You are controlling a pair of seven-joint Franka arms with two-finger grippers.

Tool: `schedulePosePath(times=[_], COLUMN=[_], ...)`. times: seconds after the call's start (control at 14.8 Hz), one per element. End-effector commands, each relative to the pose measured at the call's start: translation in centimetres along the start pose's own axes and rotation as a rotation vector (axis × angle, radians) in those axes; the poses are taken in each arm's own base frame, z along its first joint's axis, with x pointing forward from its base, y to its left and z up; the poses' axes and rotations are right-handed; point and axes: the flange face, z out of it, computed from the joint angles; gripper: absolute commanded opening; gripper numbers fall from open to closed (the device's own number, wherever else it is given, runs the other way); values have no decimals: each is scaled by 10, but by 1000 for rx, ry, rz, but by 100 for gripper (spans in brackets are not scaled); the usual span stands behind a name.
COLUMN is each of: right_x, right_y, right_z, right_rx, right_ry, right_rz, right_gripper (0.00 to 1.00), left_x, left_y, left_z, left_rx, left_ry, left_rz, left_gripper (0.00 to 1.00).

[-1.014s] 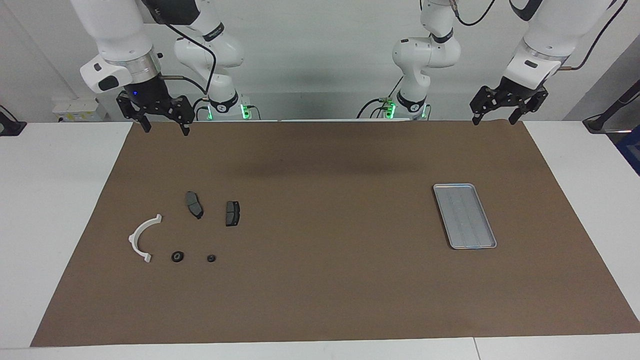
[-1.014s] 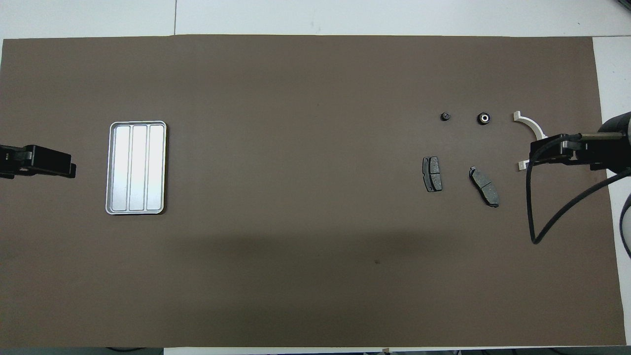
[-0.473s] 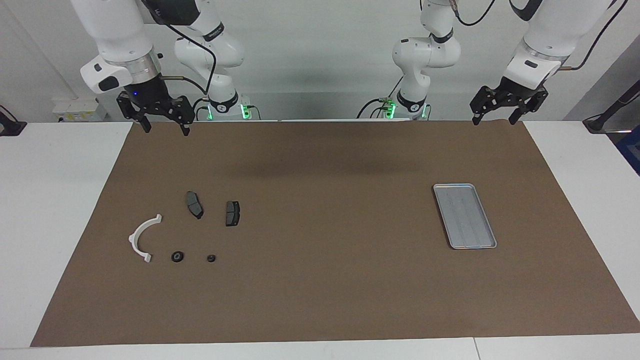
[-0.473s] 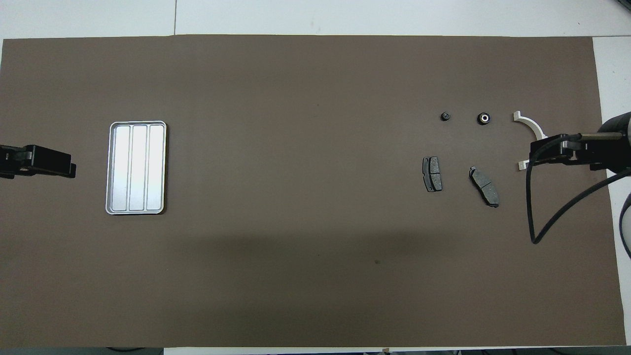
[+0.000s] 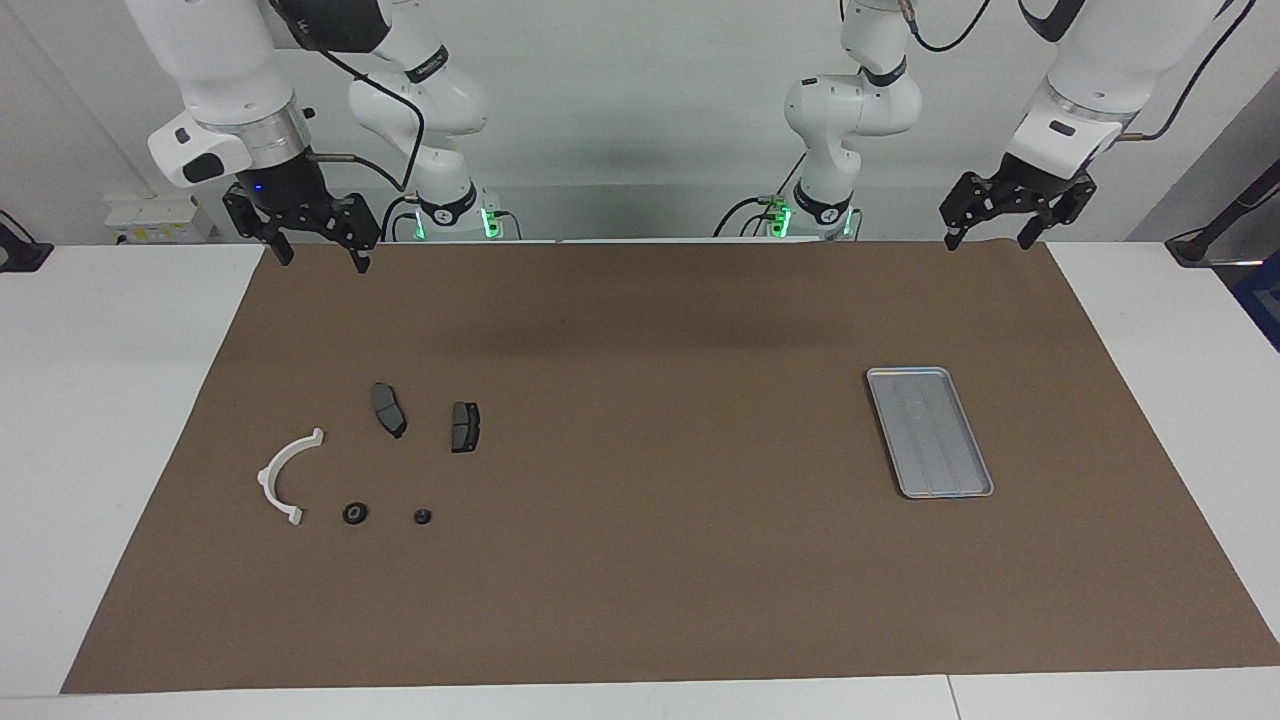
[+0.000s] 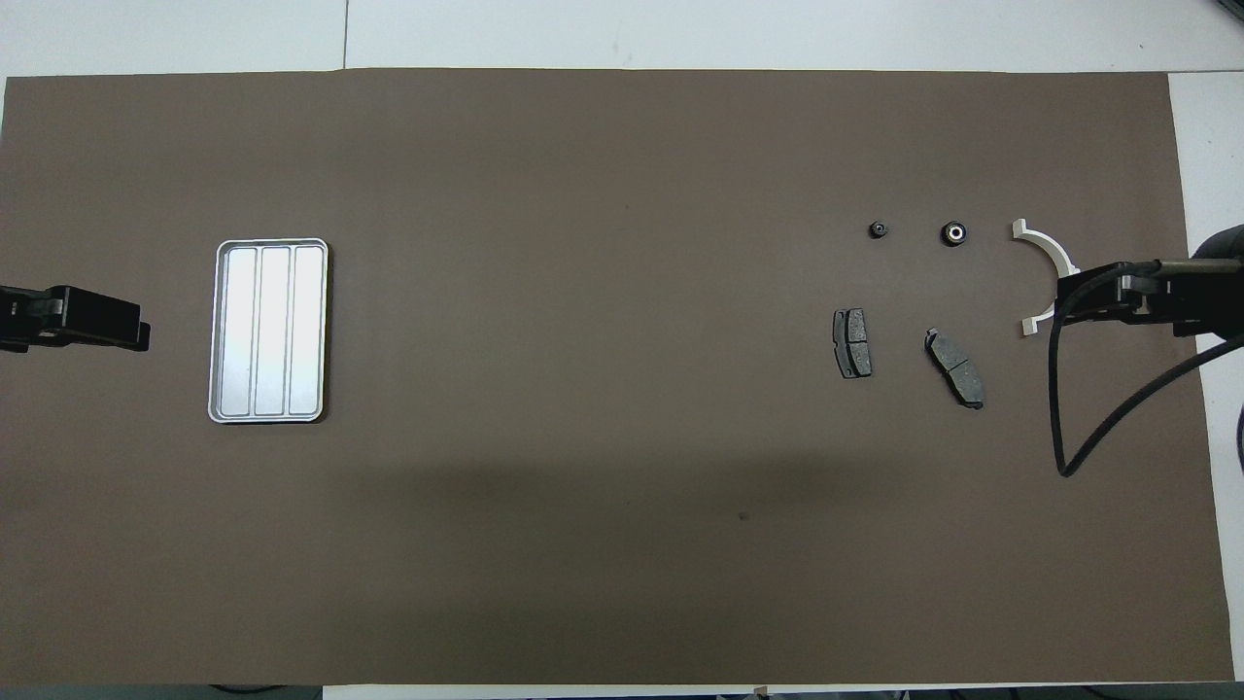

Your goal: Pick bearing gear from pile to tray

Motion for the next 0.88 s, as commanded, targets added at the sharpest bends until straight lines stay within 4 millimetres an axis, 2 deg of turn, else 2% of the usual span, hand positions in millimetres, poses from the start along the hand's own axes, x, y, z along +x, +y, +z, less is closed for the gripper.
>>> schedulePosePath(times=[0.0, 0.68, 0.81], right_x=[1, 1, 0], right_y=[2, -3, -3], right_z=[-1, 2, 8], right_rx=[22, 12, 10], right_ry=[54, 57, 45], right_rz=[17, 1, 2], right_gripper=[100, 100, 100], left_x=[-3, -3, -3], left_y=[0, 0, 0], left_z=[0, 0, 0], left_rx=[-14, -14, -14], left_ry=[-10, -10, -10], left_rz=[-2, -2, -2], left_gripper=[100, 100, 100])
